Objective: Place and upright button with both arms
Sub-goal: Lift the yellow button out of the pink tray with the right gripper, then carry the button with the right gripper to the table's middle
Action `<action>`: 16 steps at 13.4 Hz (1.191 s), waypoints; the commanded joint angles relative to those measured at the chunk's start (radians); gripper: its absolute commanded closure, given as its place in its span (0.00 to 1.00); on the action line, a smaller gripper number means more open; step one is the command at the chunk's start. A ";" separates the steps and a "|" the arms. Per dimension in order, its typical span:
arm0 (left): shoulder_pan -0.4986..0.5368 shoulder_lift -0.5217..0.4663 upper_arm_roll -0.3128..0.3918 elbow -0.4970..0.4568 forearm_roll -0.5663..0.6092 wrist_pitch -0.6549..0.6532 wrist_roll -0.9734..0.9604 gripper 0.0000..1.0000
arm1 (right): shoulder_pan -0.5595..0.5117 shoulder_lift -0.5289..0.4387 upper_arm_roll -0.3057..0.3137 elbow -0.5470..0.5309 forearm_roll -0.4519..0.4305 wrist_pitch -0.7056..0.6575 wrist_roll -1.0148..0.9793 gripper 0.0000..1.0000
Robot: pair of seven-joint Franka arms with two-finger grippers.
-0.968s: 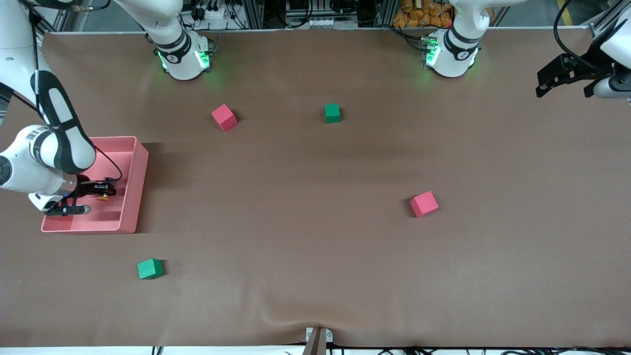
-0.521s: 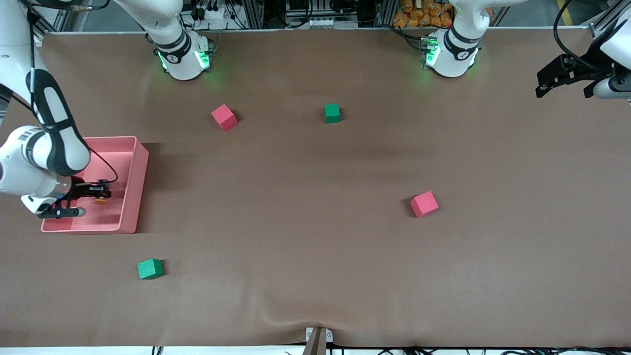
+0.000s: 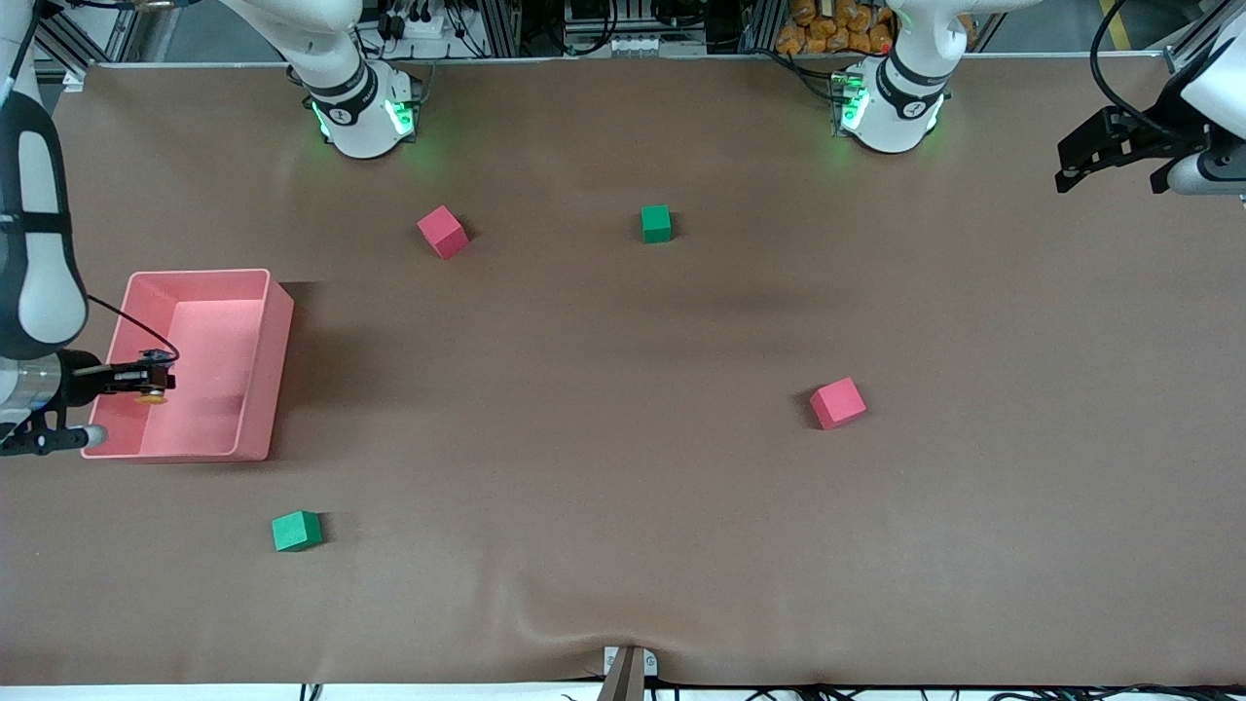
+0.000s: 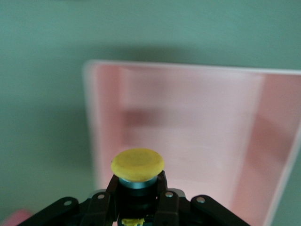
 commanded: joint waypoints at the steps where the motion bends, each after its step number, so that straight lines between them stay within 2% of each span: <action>1: 0.001 0.015 -0.006 0.017 0.006 0.004 0.005 0.00 | 0.118 0.012 -0.002 0.122 0.060 -0.093 0.151 1.00; 3: -0.001 0.017 -0.006 0.017 0.006 0.006 0.003 0.00 | 0.245 0.017 0.001 0.136 0.067 -0.081 0.320 1.00; 5: -0.001 0.023 -0.006 0.017 0.006 0.009 0.003 0.00 | 0.374 0.047 0.001 0.202 0.086 -0.069 0.502 1.00; 7: -0.004 0.025 -0.007 0.017 0.006 0.010 0.003 0.00 | 0.493 0.091 0.001 0.260 0.152 -0.043 0.657 1.00; 9: -0.004 0.031 -0.007 0.017 0.006 0.012 0.003 0.00 | 0.592 0.118 0.007 0.265 0.271 0.099 0.704 1.00; 10: -0.004 0.031 -0.006 0.017 0.006 0.012 0.003 0.00 | 0.639 0.138 0.007 0.265 0.301 0.182 0.713 1.00; 13: -0.001 0.031 -0.006 0.016 0.007 0.010 0.005 0.00 | 0.809 0.261 0.005 0.306 0.303 0.440 0.735 1.00; 14: 0.004 0.031 -0.007 0.016 0.006 0.010 0.008 0.00 | 0.845 0.315 0.004 0.329 0.300 0.491 0.733 1.00; 16: 0.005 0.026 -0.006 0.017 0.006 0.009 0.014 0.00 | 0.902 0.407 -0.002 0.386 0.294 0.507 0.724 1.00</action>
